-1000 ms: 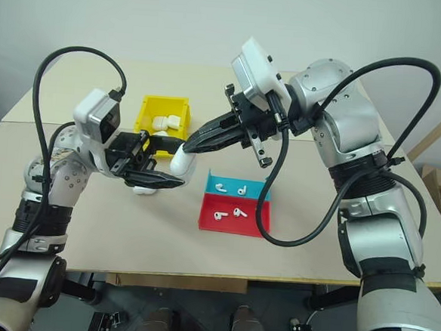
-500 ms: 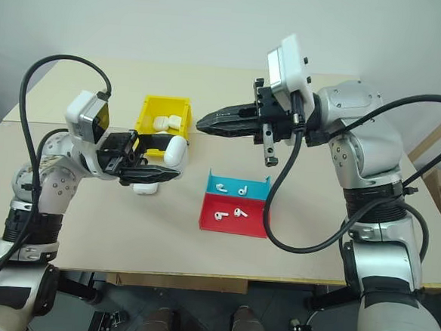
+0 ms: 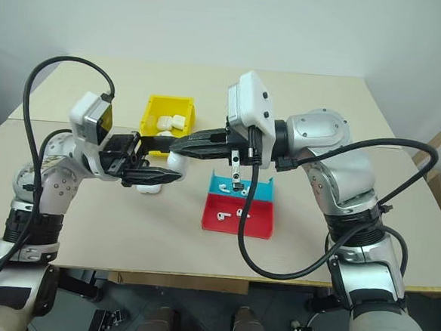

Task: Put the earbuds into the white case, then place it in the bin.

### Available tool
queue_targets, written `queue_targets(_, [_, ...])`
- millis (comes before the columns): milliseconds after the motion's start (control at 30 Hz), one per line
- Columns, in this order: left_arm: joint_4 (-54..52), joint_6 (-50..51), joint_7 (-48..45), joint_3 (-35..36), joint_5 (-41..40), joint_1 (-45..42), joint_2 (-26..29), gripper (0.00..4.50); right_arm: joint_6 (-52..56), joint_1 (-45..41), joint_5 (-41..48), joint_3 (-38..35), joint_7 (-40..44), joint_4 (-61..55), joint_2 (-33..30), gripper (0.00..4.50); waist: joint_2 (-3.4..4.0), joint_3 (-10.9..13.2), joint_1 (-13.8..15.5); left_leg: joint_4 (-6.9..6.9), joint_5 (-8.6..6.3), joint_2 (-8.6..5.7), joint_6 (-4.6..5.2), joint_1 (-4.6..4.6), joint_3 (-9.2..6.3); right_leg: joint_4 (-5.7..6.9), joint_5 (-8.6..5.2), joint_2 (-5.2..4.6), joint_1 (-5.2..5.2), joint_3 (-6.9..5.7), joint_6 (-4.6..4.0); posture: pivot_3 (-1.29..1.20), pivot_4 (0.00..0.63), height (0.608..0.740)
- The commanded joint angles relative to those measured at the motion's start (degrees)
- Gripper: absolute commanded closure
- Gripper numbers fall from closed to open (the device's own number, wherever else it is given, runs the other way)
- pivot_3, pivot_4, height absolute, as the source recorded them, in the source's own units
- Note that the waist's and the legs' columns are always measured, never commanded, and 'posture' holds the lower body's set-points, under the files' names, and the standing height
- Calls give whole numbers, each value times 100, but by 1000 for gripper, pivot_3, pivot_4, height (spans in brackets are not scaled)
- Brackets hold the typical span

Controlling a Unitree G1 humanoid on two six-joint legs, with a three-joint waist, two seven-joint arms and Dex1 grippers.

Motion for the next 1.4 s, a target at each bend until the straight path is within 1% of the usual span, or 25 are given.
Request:
queue_targets(33, [-113, -127, 77, 202, -79, -104, 17, 1697, 367, -23, 302, -421, -161, -246, -148, 4460, 0, 0, 9, 0, 0, 0, 0, -1, 0, 0, 0, 0, 0, 0, 0, 0, 150, 740])
queue_targets(133, [-170, -162, 190, 301, -46, -6, 110, 1697, 731, 171, 559, -796, -361, -560, -423, 4460, 0, 0, 29, 0, 0, 0, 0, -5, 0, -4, 0, -1, 0, 0, 0, 0, 150, 740])
queue_targets(267, [-227, -243, 477, 520, 51, 131, 260, 1697, 1346, 719, 956, -1342, -787, -1183, -873, 4460, -1, 0, 41, 0, -1, 0, 1, -6, -1, -8, 0, -2, 1, -1, 1, 0, 150, 740])
queue_targets(433, [-268, -575, 1142, 700, 430, 355, 294, 1697, 2286, 1455, 1362, -1873, -1777, -1963, -1215, 4460, -1, 0, 28, 0, 0, 0, 1, 0, 0, -3, 0, -1, 4, 1, 0, 0, 150, 740])
queue_targets(533, [-312, -807, 1962, 772, 809, 447, 130, 1697, 2836, 1815, 1565, -2085, -2416, -2363, -1313, 4460, -2, -1, 30, 0, 0, 0, 1, 0, 0, -4, 0, 0, 4, 3, 0, 0, 150, 740])
queue_targets(667, [-316, -936, 3298, 746, 1478, 392, -180, 1697, 3188, 2034, 2018, -2280, -2918, -2758, -1261, 4460, -3, 0, 48, 0, 0, -2, 1, -4, 1, -7, 1, -2, 4, 4, 1, 0, 150, 740])
queue_targets(733, [-248, -709, 4449, 797, 1920, 257, -447, 1697, 3255, 2077, 2165, -2278, -3162, -2929, -1212, 4460, -4, -1, 57, 0, 0, -1, 1, -4, 0, -8, 1, -2, 4, 3, 2, 0, 150, 740])
queue_targets(833, [-40, -485, 5622, 810, 2396, 4, -749, 1697, 3263, 2082, 2254, -2255, -3480, -3009, -1143, 4460, -8, -1, 64, 2, 0, -2, 1, -4, -1, -8, 4, -2, 6, 3, 5, 0, 150, 740])
queue_targets(900, [437, -464, 6216, 718, 2744, -351, -911, 1697, 3209, 2090, 2301, -2251, -3630, -3016, -1098, 4460, -10, -2, 64, 2, 0, -3, 0, -5, -1, -9, 5, -2, 6, 3, 6, 0, 150, 740])
queue_targets(967, [1102, -508, 6599, 581, 3022, -816, -1058, 1697, 3147, 2109, 2349, -2248, -3722, -3037, -1093, 4460, -12, -3, 74, 2, 0, -4, 1, -5, -2, -9, 5, -2, 6, 2, 6, 0, 150, 740])
queue_targets(1000, [1361, -500, 6685, 530, 3098, -996, -1104, 1697, 3128, 2111, 2360, -2238, -3751, -3038, -1095, 4460, -12, -3, 82, 2, 0, -5, 1, -5, -3, -11, 6, -1, 6, 2, 7, 0, 150, 740])
queue_targets(1100, [2567, -1033, 6743, 267, 3464, -1575, -1257, 1697, 3068, 2082, 2377, -2213, -3793, -3015, -1085, 4460, -12, -3, 129, 2, 0, -10, 1, -8, -2, -18, 6, -5, 9, 3, 9, 0, 150, 740])
queue_targets(1233, [4407, -1705, 7128, 230, 3761, -2348, -1479, 1697, 3011, 1993, 2374, -2189, -3838, -3022, -1069, 4460, -13, -3, 176, 2, 0, -12, 1, -14, -2, -20, 6, -6, 5, 2, 9, 0, 150, 740])
queue_targets(1333, [5448, -2204, 7200, 248, 3846, -2700, -1521, 1697, 2996, 1999, 2390, -2186, -3868, -3048, -1063, 4460, -13, -3, 151, 1, 0, -12, 1, -15, -2, -19, 6, -5, 2, 3, 9, 0, 150, 740])
queue_targets(1400, [5963, -2447, 7316, 226, 3932, -2858, -1526, 974, 2965, 2053, 2376, -2186, -3870, -3093, -1072, 4500, -13, -3, 149, 0, 0, -12, 1, -15, -2, -18, 6, -5, 1, 3, 9, 0, 150, 740])
